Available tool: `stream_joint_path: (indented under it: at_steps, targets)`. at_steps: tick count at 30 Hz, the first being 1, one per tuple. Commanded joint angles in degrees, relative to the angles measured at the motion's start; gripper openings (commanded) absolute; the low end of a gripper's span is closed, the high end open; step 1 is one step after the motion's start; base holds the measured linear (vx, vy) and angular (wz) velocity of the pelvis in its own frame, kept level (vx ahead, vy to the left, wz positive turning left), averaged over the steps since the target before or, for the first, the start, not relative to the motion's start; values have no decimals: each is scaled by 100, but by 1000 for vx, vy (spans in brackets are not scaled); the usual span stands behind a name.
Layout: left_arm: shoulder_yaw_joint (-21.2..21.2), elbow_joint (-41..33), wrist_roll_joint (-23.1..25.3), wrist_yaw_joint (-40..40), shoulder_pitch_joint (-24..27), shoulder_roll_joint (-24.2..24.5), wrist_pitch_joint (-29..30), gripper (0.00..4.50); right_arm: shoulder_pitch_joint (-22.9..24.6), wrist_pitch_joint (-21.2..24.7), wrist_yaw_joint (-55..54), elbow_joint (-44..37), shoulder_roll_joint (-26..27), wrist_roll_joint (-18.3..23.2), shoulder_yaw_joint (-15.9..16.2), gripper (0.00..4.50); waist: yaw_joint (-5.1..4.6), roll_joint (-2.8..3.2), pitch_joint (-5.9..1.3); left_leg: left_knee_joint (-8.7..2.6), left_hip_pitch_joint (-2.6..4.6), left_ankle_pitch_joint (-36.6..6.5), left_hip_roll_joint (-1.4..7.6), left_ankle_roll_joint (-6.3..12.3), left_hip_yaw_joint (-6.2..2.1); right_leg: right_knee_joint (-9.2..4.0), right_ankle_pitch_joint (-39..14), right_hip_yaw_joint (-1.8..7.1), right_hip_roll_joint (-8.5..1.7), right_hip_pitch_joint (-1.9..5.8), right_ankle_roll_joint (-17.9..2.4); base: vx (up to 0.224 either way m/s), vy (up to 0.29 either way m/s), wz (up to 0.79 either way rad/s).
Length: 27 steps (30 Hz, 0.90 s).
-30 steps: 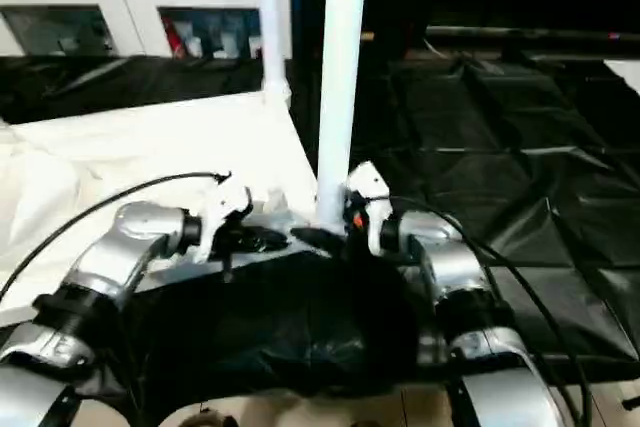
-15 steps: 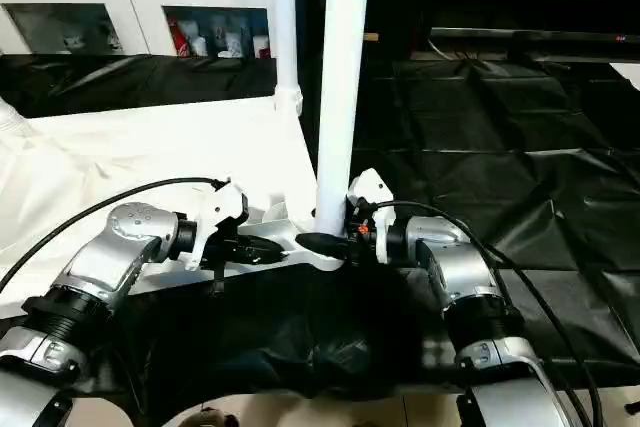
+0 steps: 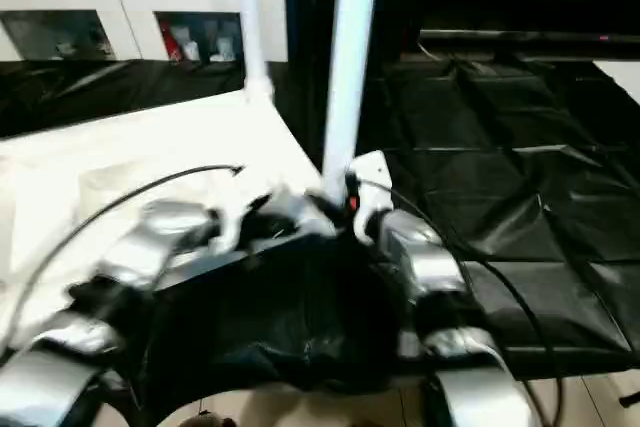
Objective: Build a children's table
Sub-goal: Rotate leg to tighten
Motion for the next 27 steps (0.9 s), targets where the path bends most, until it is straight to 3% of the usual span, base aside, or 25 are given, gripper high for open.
stream_joint_path:
  at_steps: [1, 2, 3, 6, 7, 8, 9, 12, 17, 23, 27]
  targets:
    - [-26, -127, -79, 115, -305, -355, -159, 0, 103, 124, 120, 291, 439, -104, 344, 254, -18, 16, -402, -396, 37, -1383, 68, -11, -2, -455, -1267, 200, -244, 277, -1091, 0, 0, 0]
    - [-36, -105, -85, 68, -309, -390, -200, 0, 113, -39, 352, 216, 529, -93, 427, 310, -15, 18, -406, -391, 36, -1349, 70, 4, -1, -445, -1173, 201, -247, 279, -1112, 0, 0, 0]
    - [-44, -109, -96, 29, -304, -397, -216, 0, 123, -113, 477, 170, 555, -85, 473, 324, -15, 7, -409, -385, 29, -1290, 69, 42, 1, -430, -1027, 199, -245, 289, -1153, 0, 0, 0]
    - [-58, -138, -150, -149, -246, -303, -307, 0, 130, -128, 915, 70, 486, 59, 526, 336, -19, 13, -405, -378, 29, -1291, 69, 121, 9, -423, -915, 200, -245, 299, -1235, 0, 0, 0]
    - [-58, -138, -150, -149, -246, -303, -307, 0, 130, -128, 915, 70, 486, 59, 526, 366, -21, 16, -404, -381, 32, -1300, 72, 140, 8, -425, -922, 200, -247, 300, -1251, 0, 0, 0]
    - [-82, -213, -181, -306, -178, -212, -342, 0, 154, -123, 1168, -26, 366, 74, 591, 366, -25, 17, -400, -384, 33, -1308, 75, 142, 8, -427, -934, 201, -246, 295, -1257, 0, 0, 0]
    - [-84, -236, -190, -340, -161, -191, -339, 0, 158, -124, 1230, -43, 332, 75, 603, 373, -15, -21, -402, -379, 32, -1311, 74, 173, 12, -420, -960, 200, -250, 310, -1262, 0, 0, 0]
    - [-74, -374, -250, -575, -57, -70, -344, 0, 177, -199, 1601, -114, 130, 33, 677, 404, -14, -9, -397, -381, 28, -1260, 86, 212, 11, -417, -920, 201, -258, 309, -1288, 0, 0, 0]
    - [-122, -704, -394, -1201, 141, 184, -314, 0, 165, -271, 2199, -212, -276, -54, 726, 434, -15, -8, -396, -379, 37, -1290, 104, 222, 11, -414, -963, 201, -266, 307, -1353, 0, 0, 0]
    - [-296, -1168, -542, -1982, 410, 570, -204, 0, 325, -86, 3389, -621, -801, 14, 987, 434, 20, 14, -400, -359, 30, -1205, 119, 322, 25, -370, -671, 194, -240, 313, -1456, 0, 0, 0]
    - [-363, -1316, -569, -2245, 512, 742, -143, 0, 414, -86, 3642, -734, -948, -33, 1126, 434, 31, 9, -392, -367, 43, -1303, 123, 279, 29, -385, -854, 197, -249, 291, -1462, 0, 0, 0]
